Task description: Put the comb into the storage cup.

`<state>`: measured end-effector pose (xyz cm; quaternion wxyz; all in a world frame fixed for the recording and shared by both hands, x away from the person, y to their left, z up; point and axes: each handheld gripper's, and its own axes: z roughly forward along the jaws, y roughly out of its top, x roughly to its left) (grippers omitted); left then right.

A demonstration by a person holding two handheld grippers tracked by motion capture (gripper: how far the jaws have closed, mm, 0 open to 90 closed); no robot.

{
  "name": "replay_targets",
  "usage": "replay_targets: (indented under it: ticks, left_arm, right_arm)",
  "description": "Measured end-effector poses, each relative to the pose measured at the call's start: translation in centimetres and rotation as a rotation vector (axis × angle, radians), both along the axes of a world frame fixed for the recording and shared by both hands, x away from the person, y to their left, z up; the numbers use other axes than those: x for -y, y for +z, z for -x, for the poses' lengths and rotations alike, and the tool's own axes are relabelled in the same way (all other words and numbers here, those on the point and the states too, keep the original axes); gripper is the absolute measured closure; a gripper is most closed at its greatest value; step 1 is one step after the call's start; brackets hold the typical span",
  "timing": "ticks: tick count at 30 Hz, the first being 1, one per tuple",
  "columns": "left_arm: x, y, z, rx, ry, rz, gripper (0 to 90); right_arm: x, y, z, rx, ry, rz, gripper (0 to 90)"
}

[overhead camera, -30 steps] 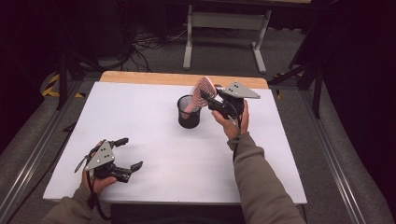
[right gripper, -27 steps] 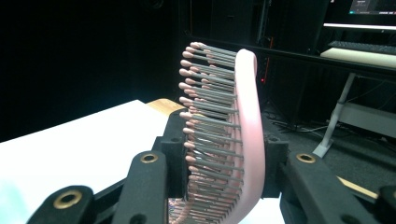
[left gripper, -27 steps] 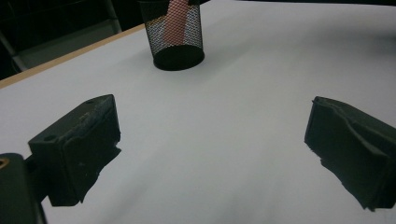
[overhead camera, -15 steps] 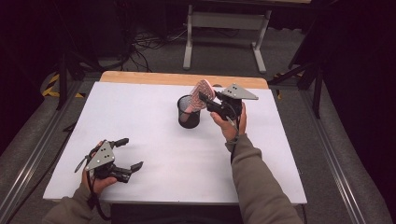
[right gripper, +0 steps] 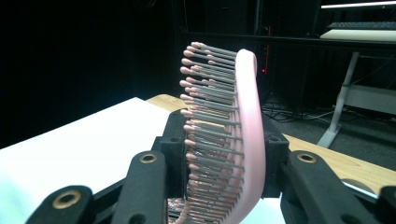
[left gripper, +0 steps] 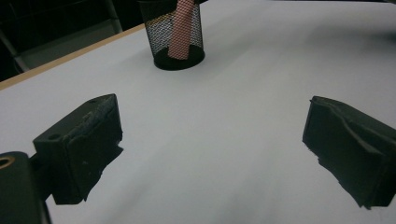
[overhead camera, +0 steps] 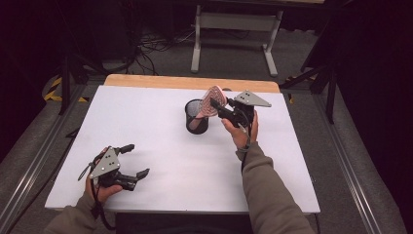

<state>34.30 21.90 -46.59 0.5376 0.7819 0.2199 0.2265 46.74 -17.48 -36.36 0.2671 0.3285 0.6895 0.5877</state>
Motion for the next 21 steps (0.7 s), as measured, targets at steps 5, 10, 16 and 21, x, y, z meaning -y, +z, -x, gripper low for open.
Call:
replay_targets:
  ticks: [5,10,16,21]
  left_arm:
    - [0.1,0.0,0.0,0.004,-0.007,-0.001,5.0]
    - [0.1,0.0,0.0,0.002,-0.007,-0.005,5.0]
    - [0.2,-0.1,0.0,0.002,-0.008,-0.004,5.0]
    - [0.3,-0.1,0.0,0.002,-0.008,-0.005,5.1]
  right_arm:
    - [0.1,-0.1,-0.1,-0.006,-0.001,-0.009,63.1]
    - [0.4,-0.4,-0.3,-0.014,-0.011,-0.032,62.7]
    - [1.0,-0.8,-0.7,-0.03,-0.032,-0.051,61.3]
    - [1.1,-1.1,-1.0,-0.043,-0.033,-0.048,60.2]
